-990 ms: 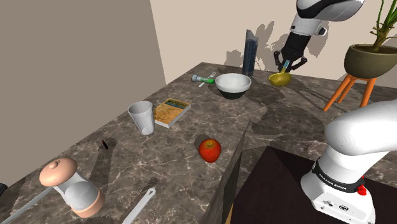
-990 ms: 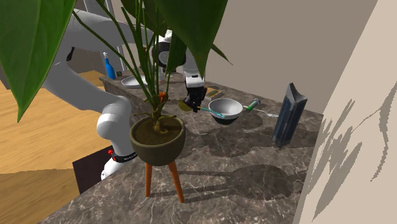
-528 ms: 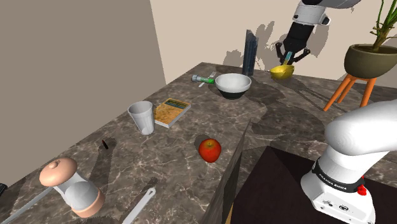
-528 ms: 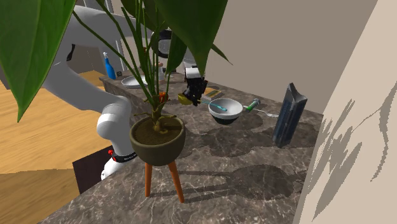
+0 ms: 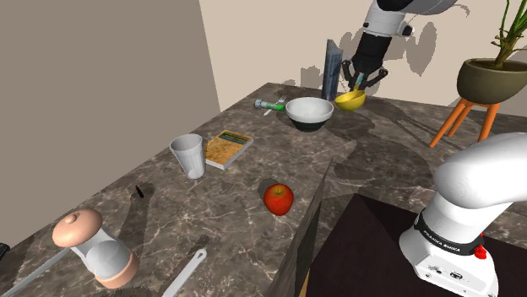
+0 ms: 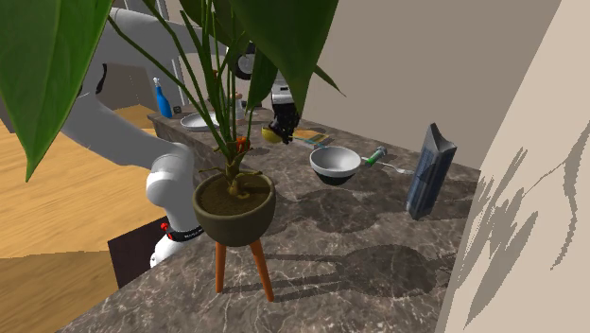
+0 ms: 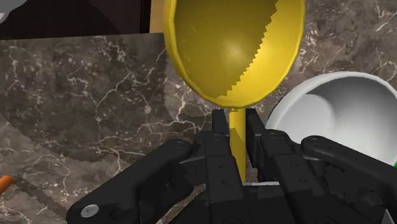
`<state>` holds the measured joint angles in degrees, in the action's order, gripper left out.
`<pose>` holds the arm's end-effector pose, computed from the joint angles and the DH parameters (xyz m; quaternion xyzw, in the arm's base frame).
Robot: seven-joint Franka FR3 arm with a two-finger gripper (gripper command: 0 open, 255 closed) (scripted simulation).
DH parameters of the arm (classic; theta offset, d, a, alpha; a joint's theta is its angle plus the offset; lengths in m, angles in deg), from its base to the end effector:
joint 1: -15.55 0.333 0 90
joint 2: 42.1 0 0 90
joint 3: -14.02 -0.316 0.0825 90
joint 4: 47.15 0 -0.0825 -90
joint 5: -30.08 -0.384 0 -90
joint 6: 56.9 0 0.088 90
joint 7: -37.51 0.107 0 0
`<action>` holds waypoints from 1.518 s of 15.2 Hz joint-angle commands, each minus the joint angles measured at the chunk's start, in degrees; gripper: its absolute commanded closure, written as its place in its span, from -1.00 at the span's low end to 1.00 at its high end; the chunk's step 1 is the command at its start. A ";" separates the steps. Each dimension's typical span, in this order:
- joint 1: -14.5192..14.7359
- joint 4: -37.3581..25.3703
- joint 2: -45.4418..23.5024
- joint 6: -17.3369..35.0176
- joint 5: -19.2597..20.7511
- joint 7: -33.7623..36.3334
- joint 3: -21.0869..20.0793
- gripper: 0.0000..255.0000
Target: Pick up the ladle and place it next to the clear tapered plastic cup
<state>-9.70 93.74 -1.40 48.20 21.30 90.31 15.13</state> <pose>0.3150 -0.1435 0.5416 -0.7581 0.6457 -0.0227 0.0886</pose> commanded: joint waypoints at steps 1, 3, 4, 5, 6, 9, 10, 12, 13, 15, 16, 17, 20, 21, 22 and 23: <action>1.30 -0.54 -0.45 0.41 -1.59 3.20 -2.80 1.00; 2.40 -1.03 -1.22 1.18 -2.94 5.93 -5.30 1.00; 2.94 -1.37 -1.71 1.58 -3.57 7.29 -6.55 1.00; 3.46 -1.78 -2.28 1.99 -4.17 8.65 -7.78 1.00; 3.95 -2.26 -2.91 2.41 -4.74 10.01 -9.02 1.00; 5.27 -4.08 -5.21 3.71 -6.21 14.08 -12.73 1.00; 5.67 -4.82 -6.10 4.15 -6.60 15.44 -13.94 1.00; 6.33 -6.48 -8.06 5.03 -7.23 18.17 -16.40 1.00; 6.63 -7.41 -9.13 5.47 -7.45 19.56 -17.62 1.00; 7.11 -9.44 -11.43 6.32 -7.70 22.35 -20.07 1.00; 7.31 -10.55 -12.66 6.73 -7.71 23.77 -21.29 1.00; 7.48 -11.72 -13.94 7.13 -7.64 25.21 -22.52 1.00; 7.81 -15.59 -18.13 8.24 -6.91 29.68 -26.22 1.00; 7.88 -17.00 -19.65 8.57 -6.47 31.23 -27.46 1.00; 7.93 -18.47 -21.22 8.88 -5.93 32.82 -28.71 1.00; 7.96 -20.01 -22.86 9.16 -5.28 34.45 -29.97 1.00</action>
<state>-1.69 75.14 -22.49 56.81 15.41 123.27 -13.68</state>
